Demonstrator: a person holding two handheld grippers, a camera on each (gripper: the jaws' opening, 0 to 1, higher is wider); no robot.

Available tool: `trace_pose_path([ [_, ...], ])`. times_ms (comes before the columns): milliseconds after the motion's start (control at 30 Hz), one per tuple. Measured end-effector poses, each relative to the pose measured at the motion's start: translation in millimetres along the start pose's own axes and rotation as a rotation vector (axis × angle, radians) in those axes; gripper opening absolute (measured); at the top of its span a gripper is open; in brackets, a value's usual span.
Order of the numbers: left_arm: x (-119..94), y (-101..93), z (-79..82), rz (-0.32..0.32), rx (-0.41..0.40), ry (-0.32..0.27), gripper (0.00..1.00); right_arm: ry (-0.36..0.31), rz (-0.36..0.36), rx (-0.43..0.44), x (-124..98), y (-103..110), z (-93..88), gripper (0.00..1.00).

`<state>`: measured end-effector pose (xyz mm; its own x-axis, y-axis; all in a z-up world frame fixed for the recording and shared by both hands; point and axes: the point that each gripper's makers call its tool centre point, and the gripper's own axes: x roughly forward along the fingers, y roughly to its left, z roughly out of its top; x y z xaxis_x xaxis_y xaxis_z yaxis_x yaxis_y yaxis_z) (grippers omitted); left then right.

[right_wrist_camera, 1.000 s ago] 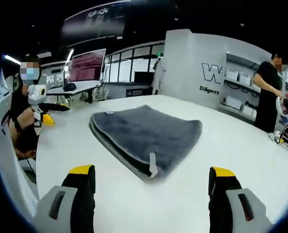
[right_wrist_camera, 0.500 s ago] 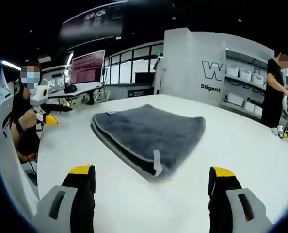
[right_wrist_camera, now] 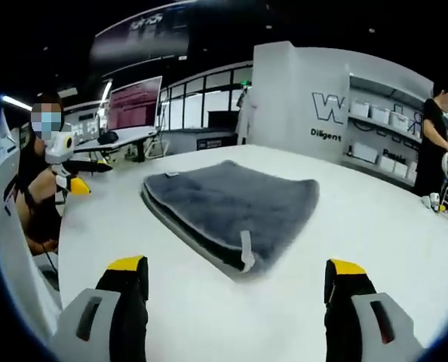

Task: Open the folded towel by lifting each exposed corner and separating the folded layers until the towel lies flat within the target outline without major curled edges

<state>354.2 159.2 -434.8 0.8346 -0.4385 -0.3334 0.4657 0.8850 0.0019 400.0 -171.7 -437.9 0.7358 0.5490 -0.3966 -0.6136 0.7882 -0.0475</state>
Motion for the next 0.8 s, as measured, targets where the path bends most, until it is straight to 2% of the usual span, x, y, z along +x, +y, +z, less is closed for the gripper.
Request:
trace_pose_path([
  [500, 0.5, 3.2, -3.2, 0.018, -0.002, 0.007, 0.89, 0.009, 0.002, 0.021, 1.5, 2.3, -5.9, 0.99],
  [800, 0.3, 7.6, 2.4, 0.030, 0.006, -0.006, 0.89, 0.000, 0.006, 0.015, 4.6, 1.9, -3.1, 0.99],
])
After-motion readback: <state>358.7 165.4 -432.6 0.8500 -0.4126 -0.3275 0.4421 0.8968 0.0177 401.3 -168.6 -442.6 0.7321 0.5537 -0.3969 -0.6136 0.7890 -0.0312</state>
